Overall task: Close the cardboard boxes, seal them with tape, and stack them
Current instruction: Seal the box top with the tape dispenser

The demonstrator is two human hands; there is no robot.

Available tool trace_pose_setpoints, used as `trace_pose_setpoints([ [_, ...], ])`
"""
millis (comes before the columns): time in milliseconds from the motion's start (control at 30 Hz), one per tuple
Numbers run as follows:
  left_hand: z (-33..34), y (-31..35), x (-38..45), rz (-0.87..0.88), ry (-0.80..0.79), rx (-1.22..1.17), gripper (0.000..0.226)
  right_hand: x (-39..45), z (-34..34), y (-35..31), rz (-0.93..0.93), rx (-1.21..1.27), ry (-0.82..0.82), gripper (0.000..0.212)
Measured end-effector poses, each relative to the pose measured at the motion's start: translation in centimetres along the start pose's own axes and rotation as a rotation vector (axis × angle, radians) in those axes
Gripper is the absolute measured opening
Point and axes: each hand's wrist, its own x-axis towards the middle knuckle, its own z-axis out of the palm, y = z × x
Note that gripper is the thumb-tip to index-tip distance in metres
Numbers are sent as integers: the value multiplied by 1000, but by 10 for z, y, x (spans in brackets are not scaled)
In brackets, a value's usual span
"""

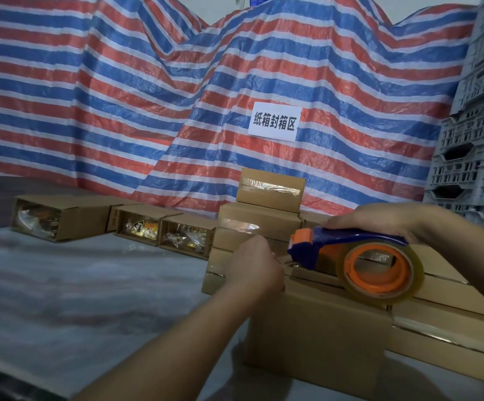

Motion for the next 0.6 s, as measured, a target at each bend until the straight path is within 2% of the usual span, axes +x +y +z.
trace_pose_setpoints([
  [100, -5, 1, 0, -38, -11, -59, 14, -4, -11, 6, 50, 35, -46, 51],
  [167, -4, 0, -1, -68, -20, -140, 20, -10, -21, 14, 96, 84, -57, 59],
  [267, -1, 0, -2, -104, -34, -302, 13, -15, -26, 22, 97, 119, -80, 71],
  [400, 4, -2, -2, -177, 0, -466, 15, -15, -21, 18, 44, 100, -55, 62],
  [500, 5, -4, -6, -219, 64, -556, 13, -15, -13, 20, 10, -7, -7, 51],
  [600, 1, -10, -3, -273, 117, -668, 15, -11, -8, 17, 3, -69, 12, 55],
])
